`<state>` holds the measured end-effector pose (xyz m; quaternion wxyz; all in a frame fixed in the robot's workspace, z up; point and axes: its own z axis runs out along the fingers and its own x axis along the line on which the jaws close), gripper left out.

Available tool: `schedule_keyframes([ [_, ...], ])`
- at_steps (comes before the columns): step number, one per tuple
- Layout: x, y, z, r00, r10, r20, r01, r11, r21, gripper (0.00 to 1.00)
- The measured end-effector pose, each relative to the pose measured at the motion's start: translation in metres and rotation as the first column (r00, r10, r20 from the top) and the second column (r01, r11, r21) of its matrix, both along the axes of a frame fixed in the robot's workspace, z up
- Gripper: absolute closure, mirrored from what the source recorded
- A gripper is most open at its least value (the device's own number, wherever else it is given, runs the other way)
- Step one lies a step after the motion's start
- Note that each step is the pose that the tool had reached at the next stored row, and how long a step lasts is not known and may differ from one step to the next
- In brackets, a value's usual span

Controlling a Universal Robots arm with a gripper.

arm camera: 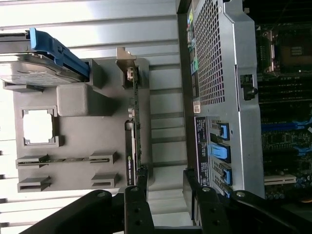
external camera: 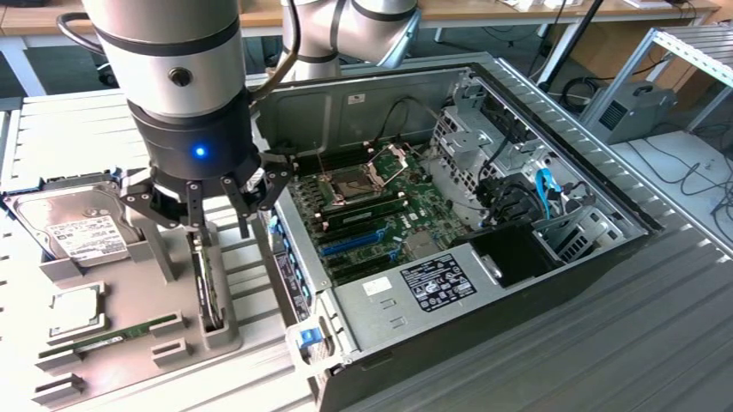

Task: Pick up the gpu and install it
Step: 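Pick up the gpu and move the gpu toward the slot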

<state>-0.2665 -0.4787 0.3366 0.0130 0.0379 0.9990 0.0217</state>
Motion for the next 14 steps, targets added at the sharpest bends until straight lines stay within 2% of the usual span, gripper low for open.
schedule_keyframes([
  [14,0.0,0.0,-0.0057,1.0,0.0,0.0,0.0,1.0,0.0,0.58],
])
